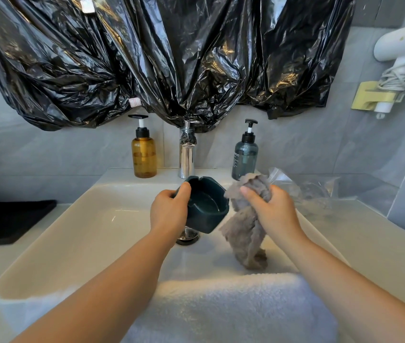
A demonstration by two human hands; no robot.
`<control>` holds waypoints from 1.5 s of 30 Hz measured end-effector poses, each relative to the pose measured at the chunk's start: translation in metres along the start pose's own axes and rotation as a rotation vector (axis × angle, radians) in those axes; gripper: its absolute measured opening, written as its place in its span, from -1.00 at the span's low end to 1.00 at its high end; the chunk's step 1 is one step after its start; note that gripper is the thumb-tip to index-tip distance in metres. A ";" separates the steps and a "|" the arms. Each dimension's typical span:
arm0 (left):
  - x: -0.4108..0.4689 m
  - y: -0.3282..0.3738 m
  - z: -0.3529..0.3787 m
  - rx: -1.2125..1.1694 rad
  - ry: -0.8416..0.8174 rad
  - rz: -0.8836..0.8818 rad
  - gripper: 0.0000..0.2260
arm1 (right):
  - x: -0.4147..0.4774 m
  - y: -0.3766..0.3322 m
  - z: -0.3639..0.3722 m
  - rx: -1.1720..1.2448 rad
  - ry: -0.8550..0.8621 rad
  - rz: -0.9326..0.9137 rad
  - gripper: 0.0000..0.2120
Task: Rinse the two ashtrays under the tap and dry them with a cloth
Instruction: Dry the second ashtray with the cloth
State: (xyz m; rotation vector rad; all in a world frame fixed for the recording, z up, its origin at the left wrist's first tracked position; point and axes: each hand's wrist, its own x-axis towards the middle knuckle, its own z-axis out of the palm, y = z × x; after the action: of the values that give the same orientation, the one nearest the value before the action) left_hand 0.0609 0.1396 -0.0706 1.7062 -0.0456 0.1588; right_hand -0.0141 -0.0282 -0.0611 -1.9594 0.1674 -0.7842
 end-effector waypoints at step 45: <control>-0.020 0.012 -0.016 0.445 -0.370 0.629 -0.76 | -0.008 0.006 0.004 -0.210 -0.514 -0.185 -0.46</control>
State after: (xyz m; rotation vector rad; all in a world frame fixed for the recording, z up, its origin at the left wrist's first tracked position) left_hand 0.0388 0.1527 -0.0596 2.0974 -0.8825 0.3338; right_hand -0.0164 -0.0248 -0.0709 -2.3337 -0.2513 -0.3644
